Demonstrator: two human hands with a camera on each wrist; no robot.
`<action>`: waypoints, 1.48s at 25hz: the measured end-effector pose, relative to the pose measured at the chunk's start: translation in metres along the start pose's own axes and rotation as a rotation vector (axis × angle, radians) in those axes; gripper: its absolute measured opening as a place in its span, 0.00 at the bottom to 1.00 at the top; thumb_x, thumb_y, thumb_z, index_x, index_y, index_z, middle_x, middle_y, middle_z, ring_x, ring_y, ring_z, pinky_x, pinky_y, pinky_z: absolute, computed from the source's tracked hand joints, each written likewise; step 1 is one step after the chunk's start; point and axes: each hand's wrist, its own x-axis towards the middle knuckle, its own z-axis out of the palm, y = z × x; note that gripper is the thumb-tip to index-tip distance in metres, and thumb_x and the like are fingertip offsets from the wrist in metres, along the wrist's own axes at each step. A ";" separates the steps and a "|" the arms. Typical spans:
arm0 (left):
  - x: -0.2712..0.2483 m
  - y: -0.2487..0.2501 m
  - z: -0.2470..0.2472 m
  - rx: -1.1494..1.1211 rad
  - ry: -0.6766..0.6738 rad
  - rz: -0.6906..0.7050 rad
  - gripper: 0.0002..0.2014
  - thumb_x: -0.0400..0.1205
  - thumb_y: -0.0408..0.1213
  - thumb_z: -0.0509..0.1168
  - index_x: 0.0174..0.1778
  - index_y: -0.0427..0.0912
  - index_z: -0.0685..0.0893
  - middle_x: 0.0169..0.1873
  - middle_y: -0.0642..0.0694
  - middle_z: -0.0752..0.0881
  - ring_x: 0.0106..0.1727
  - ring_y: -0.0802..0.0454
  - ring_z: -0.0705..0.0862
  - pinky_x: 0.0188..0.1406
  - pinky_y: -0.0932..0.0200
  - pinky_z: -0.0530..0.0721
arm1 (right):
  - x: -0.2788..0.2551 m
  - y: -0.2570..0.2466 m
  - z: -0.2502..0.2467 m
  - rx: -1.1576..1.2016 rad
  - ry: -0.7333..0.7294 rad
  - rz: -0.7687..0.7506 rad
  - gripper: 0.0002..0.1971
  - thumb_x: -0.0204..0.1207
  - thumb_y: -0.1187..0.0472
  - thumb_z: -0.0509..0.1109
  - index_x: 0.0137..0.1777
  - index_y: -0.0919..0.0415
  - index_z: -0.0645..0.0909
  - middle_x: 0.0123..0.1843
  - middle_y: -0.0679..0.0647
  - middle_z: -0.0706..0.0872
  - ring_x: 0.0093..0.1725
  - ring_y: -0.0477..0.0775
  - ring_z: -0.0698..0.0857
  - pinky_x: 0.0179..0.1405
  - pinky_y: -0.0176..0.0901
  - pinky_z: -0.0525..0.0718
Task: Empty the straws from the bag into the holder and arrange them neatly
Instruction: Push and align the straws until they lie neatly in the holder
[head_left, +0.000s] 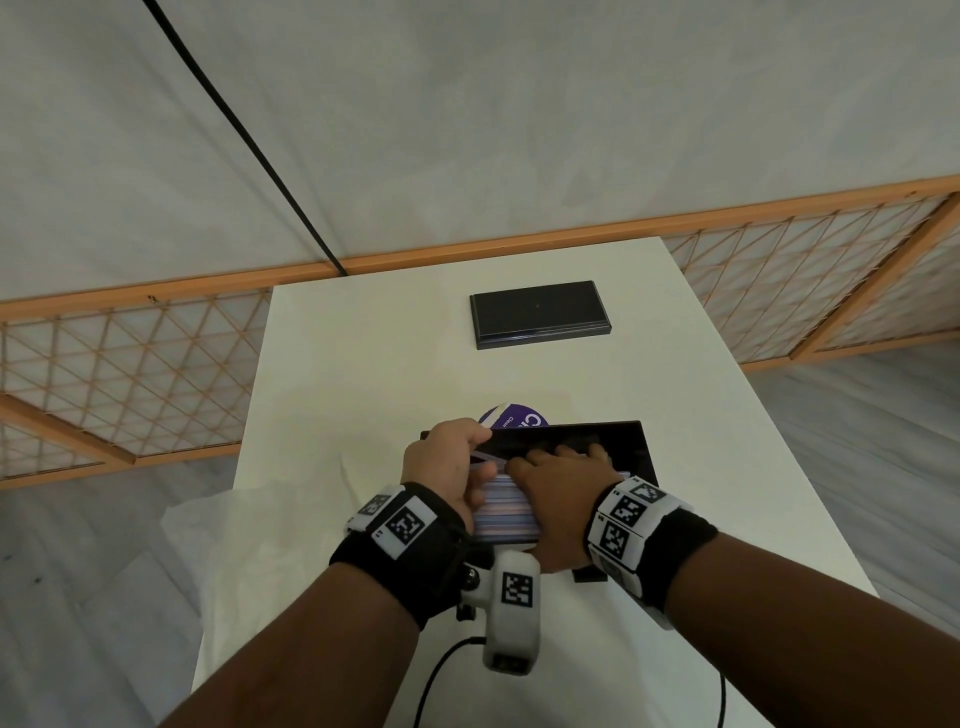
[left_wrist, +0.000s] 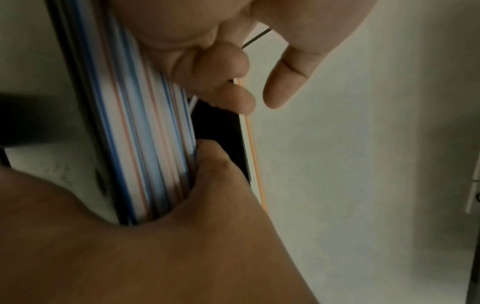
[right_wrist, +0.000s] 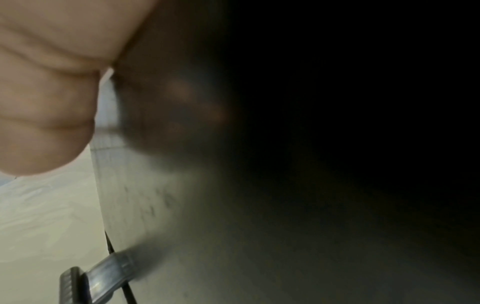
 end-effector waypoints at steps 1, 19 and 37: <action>-0.001 0.000 0.000 0.015 0.004 0.021 0.03 0.77 0.33 0.70 0.42 0.37 0.86 0.29 0.43 0.86 0.19 0.54 0.80 0.14 0.66 0.68 | 0.000 0.000 -0.001 0.000 -0.009 0.002 0.49 0.58 0.24 0.72 0.75 0.49 0.65 0.69 0.51 0.77 0.69 0.61 0.76 0.71 0.71 0.67; 0.007 0.021 -0.011 0.770 0.121 0.676 0.10 0.77 0.34 0.75 0.31 0.50 0.86 0.36 0.49 0.92 0.41 0.49 0.93 0.45 0.53 0.92 | -0.001 0.000 -0.001 0.074 0.033 0.026 0.49 0.56 0.23 0.72 0.74 0.46 0.65 0.67 0.48 0.76 0.67 0.60 0.76 0.72 0.70 0.67; -0.018 0.034 -0.063 0.371 0.046 0.576 0.05 0.79 0.35 0.75 0.37 0.42 0.89 0.36 0.45 0.91 0.37 0.51 0.86 0.41 0.53 0.85 | -0.014 -0.010 -0.023 0.287 0.331 0.034 0.11 0.87 0.47 0.55 0.54 0.51 0.75 0.50 0.50 0.85 0.52 0.59 0.82 0.57 0.52 0.74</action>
